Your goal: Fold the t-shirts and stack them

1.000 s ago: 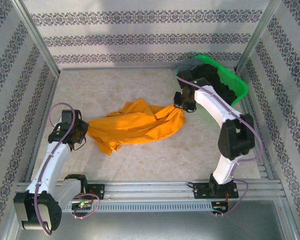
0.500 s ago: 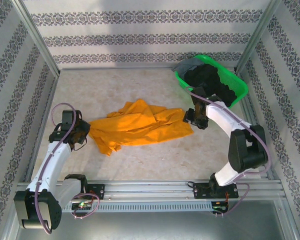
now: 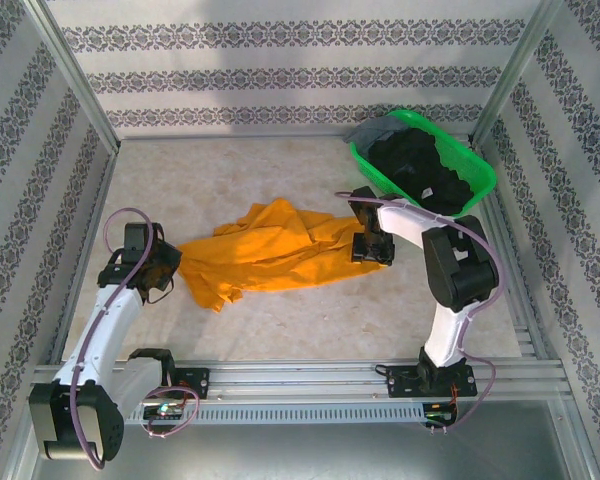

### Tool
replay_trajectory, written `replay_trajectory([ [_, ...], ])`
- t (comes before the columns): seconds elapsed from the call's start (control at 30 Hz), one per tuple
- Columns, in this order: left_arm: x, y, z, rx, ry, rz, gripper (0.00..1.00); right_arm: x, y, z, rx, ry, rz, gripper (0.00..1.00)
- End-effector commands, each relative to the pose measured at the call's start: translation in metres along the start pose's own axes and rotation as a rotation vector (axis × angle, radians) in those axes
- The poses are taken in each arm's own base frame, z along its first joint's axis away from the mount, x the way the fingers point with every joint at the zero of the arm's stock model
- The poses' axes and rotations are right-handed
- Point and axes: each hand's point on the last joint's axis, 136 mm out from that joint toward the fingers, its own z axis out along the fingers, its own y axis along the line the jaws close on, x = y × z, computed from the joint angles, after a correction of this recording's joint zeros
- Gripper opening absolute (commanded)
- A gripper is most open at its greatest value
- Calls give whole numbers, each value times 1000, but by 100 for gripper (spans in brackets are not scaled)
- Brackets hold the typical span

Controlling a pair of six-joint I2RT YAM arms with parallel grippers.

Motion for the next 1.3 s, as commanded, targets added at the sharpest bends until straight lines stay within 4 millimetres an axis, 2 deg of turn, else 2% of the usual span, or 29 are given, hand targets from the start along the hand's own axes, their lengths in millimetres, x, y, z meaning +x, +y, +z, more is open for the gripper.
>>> replay_trajectory([
  [0.0,-2,6,-1,-3,-13,10,0,3,-16,3,92,15,-25,51],
  [0.1,-2,6,-2,-2,-11,10,0,1,-21,0,118,16,-23,51],
  [0.27,-1,5,-3,0,-8,12,0,-6,-29,-31,81,-90,3,64],
  [0.33,-1,5,-3,2,-4,12,0,-5,-31,-35,60,-101,15,66],
  [0.57,1,6,-1,3,2,6,0,8,-25,-4,-59,11,94,66],
  [0.7,1,6,-1,3,2,6,0,9,-21,4,-89,27,127,64],
  [0.83,2,7,-2,1,3,3,0,2,-17,5,-96,32,125,53],
  [0.9,2,8,-2,0,2,1,0,1,-15,6,-100,43,127,44],
  [1.03,1,6,-2,4,-3,1,0,-3,-12,0,-118,21,136,17],
  [1.13,0,5,-3,7,-7,-1,0,-15,-9,-20,-144,-54,130,0],
  [1.2,-1,5,-4,5,-10,-1,0,-27,-6,-40,-161,-122,116,0],
  [1.27,-3,3,-7,15,-21,-3,0,-42,1,-68,-194,-210,97,0],
])
